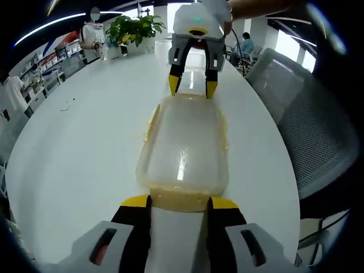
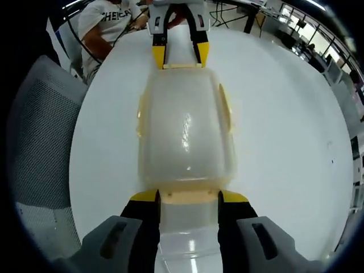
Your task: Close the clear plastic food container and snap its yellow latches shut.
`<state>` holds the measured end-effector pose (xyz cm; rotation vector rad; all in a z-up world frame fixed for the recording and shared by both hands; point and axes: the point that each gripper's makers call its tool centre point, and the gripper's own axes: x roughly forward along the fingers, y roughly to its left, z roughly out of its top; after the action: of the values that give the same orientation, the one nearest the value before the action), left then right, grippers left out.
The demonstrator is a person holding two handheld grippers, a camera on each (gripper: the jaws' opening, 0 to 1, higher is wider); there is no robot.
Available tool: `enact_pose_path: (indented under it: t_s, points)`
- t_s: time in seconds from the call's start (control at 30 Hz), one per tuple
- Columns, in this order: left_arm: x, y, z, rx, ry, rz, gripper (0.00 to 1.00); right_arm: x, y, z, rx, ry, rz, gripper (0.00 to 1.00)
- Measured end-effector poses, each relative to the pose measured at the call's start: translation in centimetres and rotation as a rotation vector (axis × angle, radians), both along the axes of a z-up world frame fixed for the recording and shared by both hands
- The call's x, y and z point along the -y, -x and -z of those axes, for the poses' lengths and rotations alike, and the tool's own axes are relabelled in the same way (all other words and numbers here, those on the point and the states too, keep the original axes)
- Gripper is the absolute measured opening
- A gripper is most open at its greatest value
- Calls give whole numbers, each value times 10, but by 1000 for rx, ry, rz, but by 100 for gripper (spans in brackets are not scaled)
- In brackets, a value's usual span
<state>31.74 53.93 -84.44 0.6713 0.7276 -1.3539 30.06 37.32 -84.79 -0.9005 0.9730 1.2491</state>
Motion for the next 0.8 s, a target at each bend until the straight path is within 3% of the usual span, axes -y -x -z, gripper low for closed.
enact_pose_path:
  t_s: [0.5, 0.8]
  points:
    - [0, 0, -1, 8, -7, -3, 32, 0, 0, 0, 3, 5, 0, 35]
    - [-1, 6, -2, 17, -33, -3, 32, -2, 2, -1, 38, 10, -19, 35]
